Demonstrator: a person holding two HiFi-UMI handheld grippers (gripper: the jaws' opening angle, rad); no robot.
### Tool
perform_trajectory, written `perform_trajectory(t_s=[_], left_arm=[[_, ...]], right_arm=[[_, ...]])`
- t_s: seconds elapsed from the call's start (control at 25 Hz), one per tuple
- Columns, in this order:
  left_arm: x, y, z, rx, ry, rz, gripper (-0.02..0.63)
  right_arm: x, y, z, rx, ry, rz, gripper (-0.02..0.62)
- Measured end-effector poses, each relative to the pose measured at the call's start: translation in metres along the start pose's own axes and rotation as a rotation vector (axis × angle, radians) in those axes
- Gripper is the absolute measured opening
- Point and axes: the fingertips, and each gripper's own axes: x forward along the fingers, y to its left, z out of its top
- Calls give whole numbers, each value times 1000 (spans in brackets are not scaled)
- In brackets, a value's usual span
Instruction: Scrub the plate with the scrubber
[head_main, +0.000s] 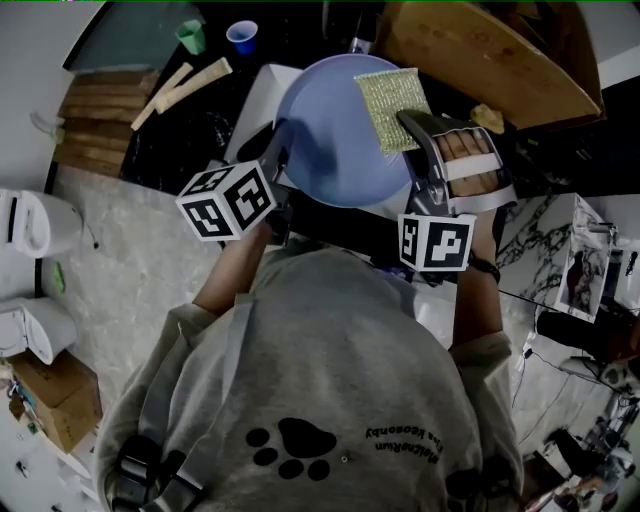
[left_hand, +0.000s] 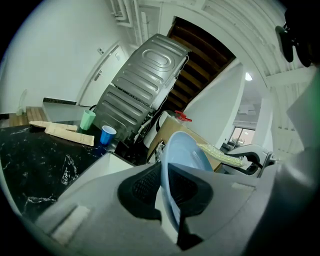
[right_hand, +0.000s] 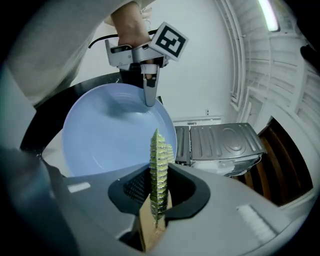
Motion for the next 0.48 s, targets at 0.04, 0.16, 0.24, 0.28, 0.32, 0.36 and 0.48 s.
perform_trajectory(t_s=[0.04, 0.16, 0.24, 0.28, 0.32, 0.36, 0.48], left_arm=[[0, -1, -1, -4, 3, -7, 23], [-1, -3, -1, -29, 8, -27, 24], [-1, -3, 0, -31, 9, -32, 26], [-1, -3, 1, -26, 9, -33, 28], [-1, -3, 2, -23, 9, -32, 29], [-1, -3, 3, -22, 9, -32, 29], [0, -3, 4, -25, 10, -36, 32]], right_arm=[[3, 4, -2, -20, 2, 11, 72], [11, 18, -10, -60, 15, 60, 72], [15, 26, -13, -58, 17, 96, 74], [18, 30, -14, -56, 17, 113, 74], [21, 34, -15, -56, 17, 130, 74], [24, 39, -17, -59, 21, 148, 74], [30, 52, -22, -56, 39, 196, 74]])
